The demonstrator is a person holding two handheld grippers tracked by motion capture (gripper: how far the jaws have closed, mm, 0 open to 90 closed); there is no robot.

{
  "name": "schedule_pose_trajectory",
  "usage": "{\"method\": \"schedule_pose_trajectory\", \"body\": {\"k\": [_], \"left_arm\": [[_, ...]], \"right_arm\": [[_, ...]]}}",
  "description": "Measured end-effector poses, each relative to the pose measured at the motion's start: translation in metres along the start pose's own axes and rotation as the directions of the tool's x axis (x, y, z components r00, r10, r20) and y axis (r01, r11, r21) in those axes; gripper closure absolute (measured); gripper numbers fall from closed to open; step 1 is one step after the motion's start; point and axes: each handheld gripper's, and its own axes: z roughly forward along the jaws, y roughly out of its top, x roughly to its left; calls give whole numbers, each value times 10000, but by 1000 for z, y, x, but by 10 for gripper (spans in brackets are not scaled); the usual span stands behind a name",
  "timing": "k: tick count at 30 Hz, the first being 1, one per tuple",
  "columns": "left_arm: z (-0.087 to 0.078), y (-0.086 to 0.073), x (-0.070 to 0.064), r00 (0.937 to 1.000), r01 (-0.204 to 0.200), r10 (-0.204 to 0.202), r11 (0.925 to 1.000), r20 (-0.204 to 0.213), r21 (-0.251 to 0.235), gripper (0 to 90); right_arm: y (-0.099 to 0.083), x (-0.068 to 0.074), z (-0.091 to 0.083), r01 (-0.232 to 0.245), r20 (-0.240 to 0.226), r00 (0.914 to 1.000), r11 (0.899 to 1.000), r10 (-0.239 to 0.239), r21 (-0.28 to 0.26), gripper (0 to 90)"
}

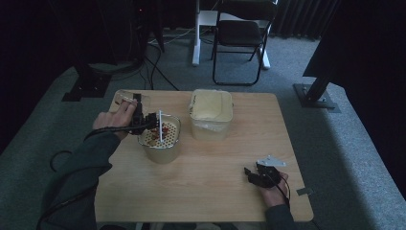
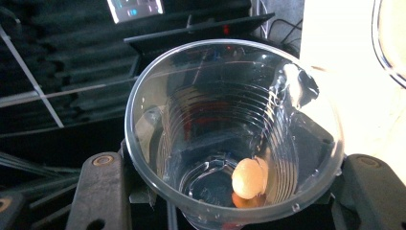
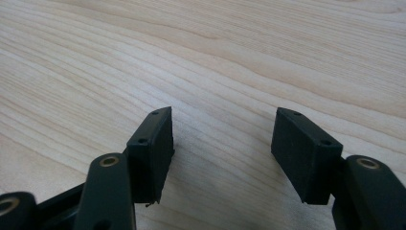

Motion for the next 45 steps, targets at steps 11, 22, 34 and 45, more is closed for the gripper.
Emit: {"method": "schedule_pose_trajectory", "body": {"k": [11, 22, 34, 45], "left_arm": [[5, -7, 2, 9976, 662, -664, 9977, 191, 136, 391], [0, -4, 2, 9973, 431, -427, 9991, 595, -47, 393], [1, 1, 1, 9981, 26, -20, 9999, 619, -100, 406], [-2, 0, 4, 9976, 110, -95, 9997, 682, -218, 416]], "right_arm": [[0, 0, 0, 0, 1, 10000, 10000, 0, 5, 395], [0, 0, 0, -4, 5, 10000, 10000, 4, -7, 395], [0, 0, 0, -5, 8, 10000, 10000, 5, -1, 395], [0, 0, 0, -12, 10, 10000, 10000, 12, 1, 395]]}}
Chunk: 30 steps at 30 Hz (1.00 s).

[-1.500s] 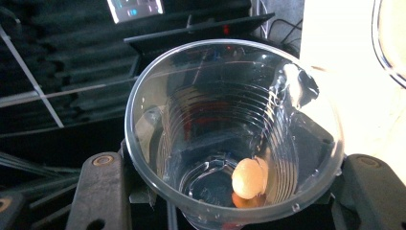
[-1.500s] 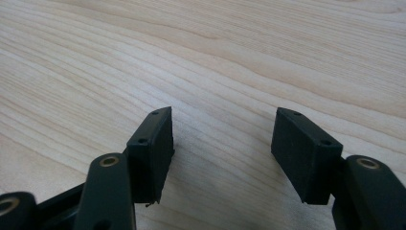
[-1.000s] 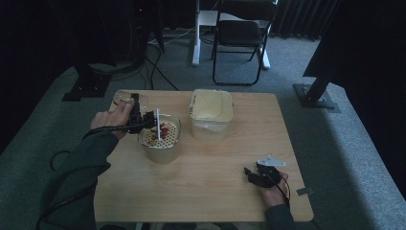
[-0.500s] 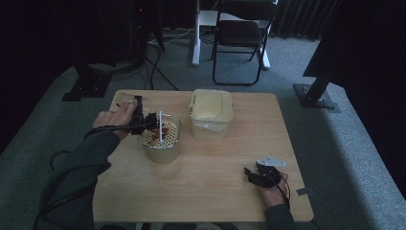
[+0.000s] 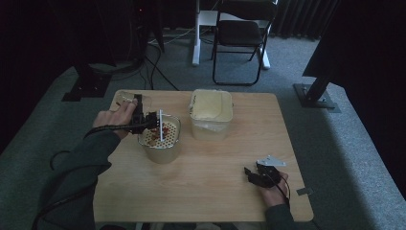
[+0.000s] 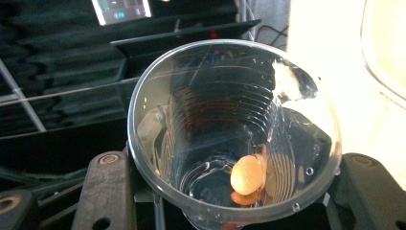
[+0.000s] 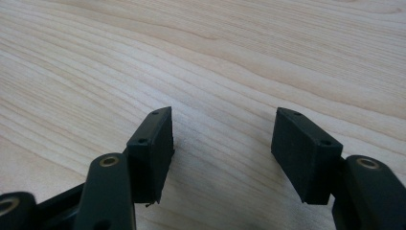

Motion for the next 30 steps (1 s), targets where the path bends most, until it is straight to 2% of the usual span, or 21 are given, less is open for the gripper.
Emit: {"method": "schedule_pose_trajectory", "body": {"k": [2, 3, 4, 5, 7, 9, 10, 12, 13, 15, 16, 17, 18, 19, 20, 22, 24, 25, 26, 28, 30], "left_arm": [[0, 0, 3, 9984, 557, -557, 9984, -41, 7, 418], [-1, 1, 1, 9999, 90, -90, 9999, -88, -47, 418], [-1, 0, 0, 9999, 9, -10, 9999, -141, -101, 421], [-1, -1, 6, 9967, 808, -807, 9967, 24, -13, 423], [-3, 1, 2, 10000, 69, -70, 9998, -67, -175, 424], [-3, 0, 6, 9978, 657, -657, 9978, 8, -54, 423], [-4, 1, 4, 9995, 308, -309, 9994, -21, -131, 424], [-5, 0, 3, 9989, 473, -474, 9988, -54, -82, 424], [-5, 0, 2, 9997, 223, -226, 9996, -138, -176, 424], [-4, -3, 9, 9969, 782, -782, 9969, -83, -15, 424], [-5, -3, 4, 9995, 329, -329, 9994, -19, -123, 423], [-4, -3, 3, 9997, 242, -242, 9997, -1, -43, 423], [-4, -4, 3, 9983, 591, -591, 9982, -14, -54, 423], [-4, -4, 2, 9981, 622, -621, 9980, 24, -106, 423], [-3, -5, 0, 9997, 242, -243, 9996, -77, -113, 423], [-3, -10, 7, 9945, 1045, -1045, 9945, -19, 36, 422], [-6, -7, -3, 9999, 135, -135, 9998, 13, -124, 422], [-5, -8, -4, 9998, 214, -214, 9997, 46, -84, 423], [-4, -9, -3, 9982, 595, -594, 9982, 87, -45, 422], [-3, -7, -11, 9994, -217, 218, 9998, -257, 42, 422], [-3, -6, -13, 9998, -80, 79, 10000, -169, -29, 422]], "right_arm": [[0, 0, 0, -3, 4, 10000, 10000, 3, -1, 395], [0, 0, 0, -2, 0, 10000, 10000, 2, -2, 395], [0, 0, 0, -3, 3, 10000, 10000, 3, 0, 395], [0, 0, 0, -5, 3, 10000, 10000, 5, 0, 395], [0, 0, 0, -5, 2, 10000, 10000, 5, -1, 395], [0, 0, 0, -1, 3, 10000, 10000, 1, -3, 395], [0, 0, 0, -5, 5, 10000, 10000, 5, -1, 395], [0, 0, 0, -5, 2, 10000, 10000, 5, 0, 395], [0, 0, 0, -4, 4, 10000, 10000, 4, 0, 395], [0, 0, 0, -4, 5, 10000, 10000, 4, 0, 395], [0, 0, 0, -6, 5, 10000, 10000, 6, 0, 395], [0, 0, 0, -5, 6, 10000, 10000, 5, 0, 395], [0, 0, 0, 0, 10, 10000, 10000, 0, -1, 395], [0, 0, 0, 0, 4, 10000, 10000, 0, -2, 395], [0, 0, 0, -1, 3, 10000, 10000, 1, -1, 395], [0, 0, 0, -1, 2, 10000, 10000, 1, 0, 395], [0, 0, 0, -7, 12, 10000, 10000, 7, 1, 395], [0, 0, 0, -7, 9, 10000, 10000, 7, 1, 394], [0, 0, 0, 3, 8, 10000, 10000, -3, -1, 395], [0, 0, 0, 6, 14, 10000, 10000, -6, 0, 394], [0, 0, 0, 4, 16, 10000, 10000, -4, 1, 394]]}}
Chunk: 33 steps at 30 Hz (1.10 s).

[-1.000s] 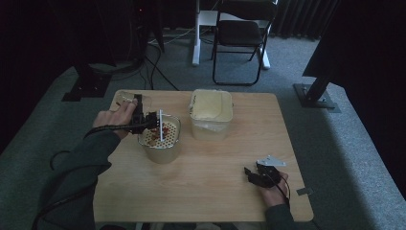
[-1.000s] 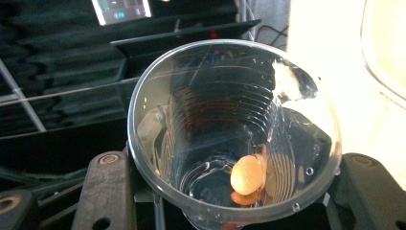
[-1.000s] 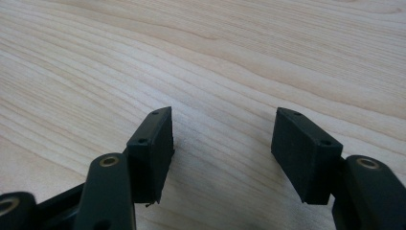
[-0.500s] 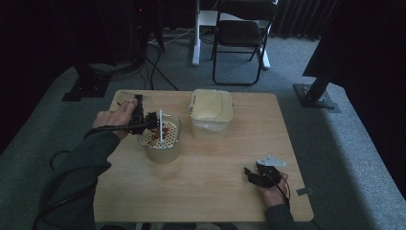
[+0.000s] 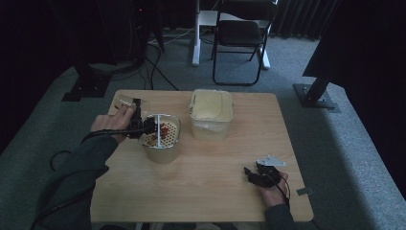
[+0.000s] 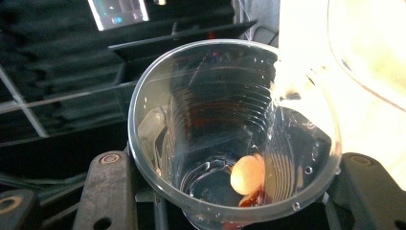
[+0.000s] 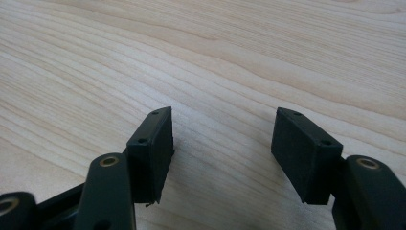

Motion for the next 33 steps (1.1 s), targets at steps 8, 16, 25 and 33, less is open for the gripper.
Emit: {"method": "schedule_pose_trajectory", "body": {"k": [8, 16, 25, 33], "left_arm": [[0, -3, 4, 9980, 528, -523, 9985, 344, -131, 417], [0, -8, 11, 9748, 2097, -2044, 9762, 893, -547, 413], [4, -18, 19, 8783, 4497, -4201, 8880, 2283, -960, 403], [6, -32, 35, 7418, 6409, -5719, 7584, 3501, -1190, 396]], "right_arm": [[0, 0, 0, -4, -10, 10000, 10000, 4, 0, 394], [0, 0, 0, -10, -15, 10000, 10000, 10, 2, 394], [0, 0, 0, 2, -15, 10000, 10000, -2, -2, 394], [0, 0, 0, -20, -7, 10000, 10000, 20, -5, 394]]}}
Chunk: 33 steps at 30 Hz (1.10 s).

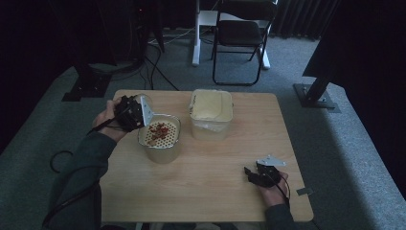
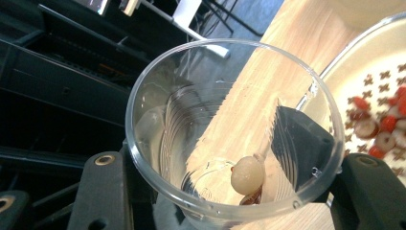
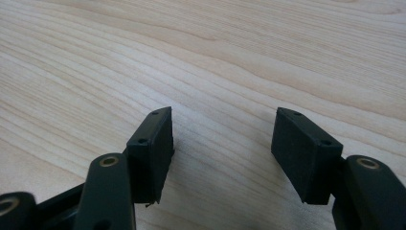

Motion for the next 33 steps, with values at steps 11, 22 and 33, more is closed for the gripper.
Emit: {"method": "schedule_pose_trajectory", "body": {"k": [11, 22, 33], "left_arm": [[-2, 0, 21, 9315, 2880, -2577, 9536, 2566, -877, 383], [9, 6, 25, 8292, 4575, -3842, 8837, 4059, -983, 383], [20, 33, 3, 8503, 4114, -3360, 9044, 4050, -1133, 375]], "right_arm": [[17, 3, -8, -34, -3, 10000, 9997, 34, -242, 423], [103, 28, -37, 483, -700, 9956, 9799, -629, -1936, 463], [198, 55, -43, 548, -1873, 9759, 9562, -1122, -2874, 599]]}}
